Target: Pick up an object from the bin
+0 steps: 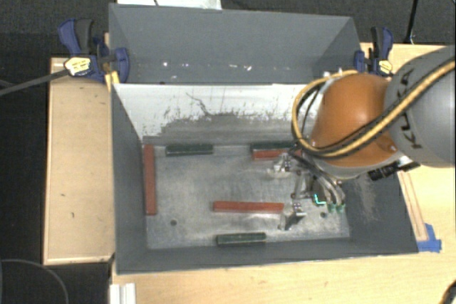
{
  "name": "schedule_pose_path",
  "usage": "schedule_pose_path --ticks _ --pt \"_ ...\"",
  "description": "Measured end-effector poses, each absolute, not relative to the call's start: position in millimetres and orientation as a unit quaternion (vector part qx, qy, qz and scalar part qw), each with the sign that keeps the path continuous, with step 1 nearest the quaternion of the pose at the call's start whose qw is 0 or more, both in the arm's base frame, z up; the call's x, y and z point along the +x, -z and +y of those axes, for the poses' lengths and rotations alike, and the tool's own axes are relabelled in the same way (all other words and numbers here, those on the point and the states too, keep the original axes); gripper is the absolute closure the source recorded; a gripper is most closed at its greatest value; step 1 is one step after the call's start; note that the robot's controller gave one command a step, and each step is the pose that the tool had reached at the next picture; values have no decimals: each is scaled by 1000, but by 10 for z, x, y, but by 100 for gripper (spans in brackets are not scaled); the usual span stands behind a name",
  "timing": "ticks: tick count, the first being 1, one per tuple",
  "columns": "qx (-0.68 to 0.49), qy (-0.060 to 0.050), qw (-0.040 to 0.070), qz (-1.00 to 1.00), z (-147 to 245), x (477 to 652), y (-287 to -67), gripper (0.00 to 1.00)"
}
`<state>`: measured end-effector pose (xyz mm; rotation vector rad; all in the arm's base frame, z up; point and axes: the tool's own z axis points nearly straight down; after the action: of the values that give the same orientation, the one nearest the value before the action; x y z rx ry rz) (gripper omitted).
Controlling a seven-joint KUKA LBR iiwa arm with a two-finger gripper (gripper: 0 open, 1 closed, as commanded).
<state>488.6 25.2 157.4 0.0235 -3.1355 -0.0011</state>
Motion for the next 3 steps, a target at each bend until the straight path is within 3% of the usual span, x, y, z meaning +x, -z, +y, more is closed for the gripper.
schedule_pose_path --ticks 1,2,3 --pt "7 0 -1 -1000 251 4905 -1611 0" --pt "-53 1 -5 -999 213 5213 -749 100" --pt "-53 1 -5 -999 213 5213 -749 100"
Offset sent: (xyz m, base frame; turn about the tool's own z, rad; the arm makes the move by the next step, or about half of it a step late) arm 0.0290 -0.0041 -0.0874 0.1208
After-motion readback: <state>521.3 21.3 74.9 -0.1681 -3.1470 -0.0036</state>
